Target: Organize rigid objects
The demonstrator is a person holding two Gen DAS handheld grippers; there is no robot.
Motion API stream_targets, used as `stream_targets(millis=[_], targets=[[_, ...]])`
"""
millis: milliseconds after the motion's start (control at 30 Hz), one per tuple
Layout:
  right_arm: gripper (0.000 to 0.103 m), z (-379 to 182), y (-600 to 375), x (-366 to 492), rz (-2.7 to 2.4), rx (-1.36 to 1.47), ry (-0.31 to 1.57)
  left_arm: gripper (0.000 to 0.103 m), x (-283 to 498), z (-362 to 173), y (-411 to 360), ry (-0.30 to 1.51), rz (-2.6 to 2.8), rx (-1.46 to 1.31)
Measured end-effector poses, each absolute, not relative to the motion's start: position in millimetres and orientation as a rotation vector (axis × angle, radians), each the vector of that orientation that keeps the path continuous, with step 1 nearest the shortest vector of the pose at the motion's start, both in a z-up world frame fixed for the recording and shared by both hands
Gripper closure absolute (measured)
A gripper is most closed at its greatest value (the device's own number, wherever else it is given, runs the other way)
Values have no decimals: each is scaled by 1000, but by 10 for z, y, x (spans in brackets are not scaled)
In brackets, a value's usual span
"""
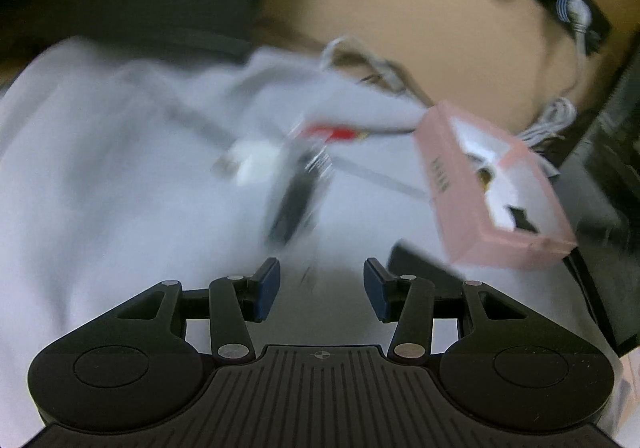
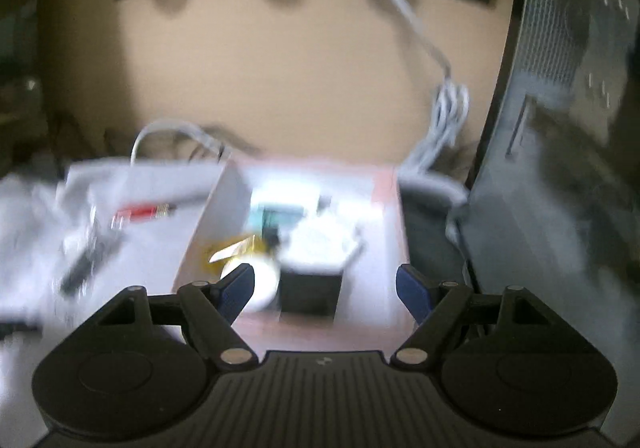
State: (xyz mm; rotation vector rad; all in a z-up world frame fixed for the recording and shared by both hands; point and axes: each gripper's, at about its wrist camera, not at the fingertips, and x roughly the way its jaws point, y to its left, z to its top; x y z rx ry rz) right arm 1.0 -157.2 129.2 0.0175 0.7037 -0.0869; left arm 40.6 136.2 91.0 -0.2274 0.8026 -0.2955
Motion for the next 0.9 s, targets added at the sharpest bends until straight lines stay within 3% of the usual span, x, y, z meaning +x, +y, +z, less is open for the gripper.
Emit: stream_targets(millis=[167,367,467,533,700,900], targets=[[25,936,-1456,-209,-31,15,800,53,1125,1159,971,700,-396,-3],[25,689,-1300,-385,-21,-34,863,55,2054,897,583,882,-412,182],[25,633,-1314,-514,-30,-32,873,58,2264,737,509,918,-365,246],[25,577,-1363,-557,-48,-11,889,50,2366,664,492,941,-364,240],[25,421,-1528,-627,-98,63,944,51,2442,639,441,937,-349,233],[25,404,-1543,-620,-98,45,958,77,2321,683,478,918,-369,232]])
